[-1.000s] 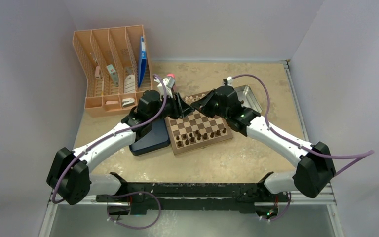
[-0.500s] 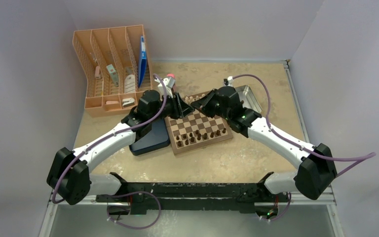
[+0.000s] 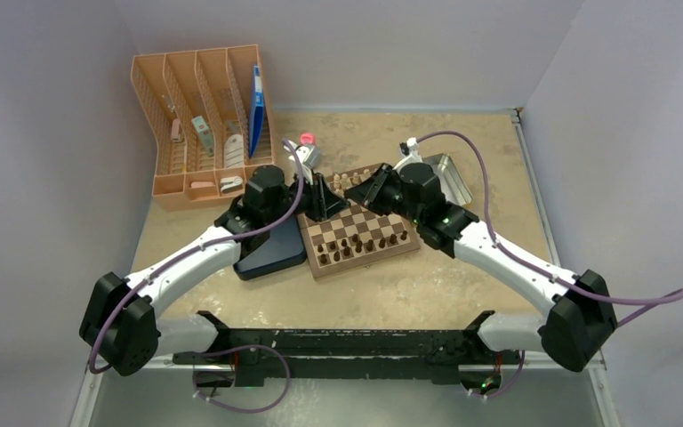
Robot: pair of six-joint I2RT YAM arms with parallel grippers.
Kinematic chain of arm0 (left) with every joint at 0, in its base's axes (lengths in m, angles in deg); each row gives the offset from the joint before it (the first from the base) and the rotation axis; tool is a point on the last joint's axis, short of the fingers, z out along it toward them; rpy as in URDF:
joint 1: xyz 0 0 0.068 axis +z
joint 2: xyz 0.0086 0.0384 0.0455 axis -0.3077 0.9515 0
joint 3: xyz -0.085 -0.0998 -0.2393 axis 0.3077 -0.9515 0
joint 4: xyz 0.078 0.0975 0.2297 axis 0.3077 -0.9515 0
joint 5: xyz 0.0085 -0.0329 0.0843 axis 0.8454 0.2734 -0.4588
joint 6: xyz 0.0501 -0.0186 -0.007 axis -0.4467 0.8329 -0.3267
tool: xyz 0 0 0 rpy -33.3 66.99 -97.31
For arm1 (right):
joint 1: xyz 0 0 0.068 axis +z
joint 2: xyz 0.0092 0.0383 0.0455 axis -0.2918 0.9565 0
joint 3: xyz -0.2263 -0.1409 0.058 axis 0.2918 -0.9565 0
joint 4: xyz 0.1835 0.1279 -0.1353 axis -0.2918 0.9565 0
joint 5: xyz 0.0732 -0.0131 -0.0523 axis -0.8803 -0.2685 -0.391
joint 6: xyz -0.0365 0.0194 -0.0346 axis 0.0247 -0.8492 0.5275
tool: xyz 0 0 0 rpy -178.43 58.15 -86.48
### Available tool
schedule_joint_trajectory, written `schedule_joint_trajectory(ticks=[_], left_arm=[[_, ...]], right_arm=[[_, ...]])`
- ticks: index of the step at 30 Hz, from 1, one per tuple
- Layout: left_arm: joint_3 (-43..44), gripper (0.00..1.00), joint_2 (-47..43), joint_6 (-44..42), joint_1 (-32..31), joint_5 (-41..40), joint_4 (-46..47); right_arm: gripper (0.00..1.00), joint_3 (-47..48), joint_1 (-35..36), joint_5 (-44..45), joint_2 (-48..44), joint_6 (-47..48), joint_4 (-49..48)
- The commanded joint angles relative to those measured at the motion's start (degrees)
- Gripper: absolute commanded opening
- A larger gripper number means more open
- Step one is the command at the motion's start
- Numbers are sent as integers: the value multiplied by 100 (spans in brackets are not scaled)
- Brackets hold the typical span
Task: Set up the chess pieces on the board
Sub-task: Place the chess piece on the chessboard.
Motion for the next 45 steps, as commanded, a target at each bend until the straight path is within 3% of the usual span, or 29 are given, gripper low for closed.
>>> schedule_joint_trajectory(ticks=[1,6,13,19,24,37,45], left_arm=[[-78,0,-370,-1043,6,620,282],[-345,0,-796,-1853,8,758,232],[-527,0,-1425,-2976,-34,1093,-89],[-554,0,-1995,-4263,-45,1436,-508],[-504,0,-2170,-5083,-44,1494,-880],[-458,0,-2012,-5159,-44,1751,-962],[-430,0,-2020,-5113,-45,1851,-963]], right_arm=[[28,-214,-33,-368,-525,1492,-697],[39,-293,-241,-795,-1000,2136,-748],[37,245,-640,-2121,-1127,2935,10],[36,506,-684,-3840,-960,3293,222],[38,572,-677,-4176,-664,3191,63],[39,393,-539,-4835,-41,2734,-726],[31,419,-288,-4776,178,2550,-947]])
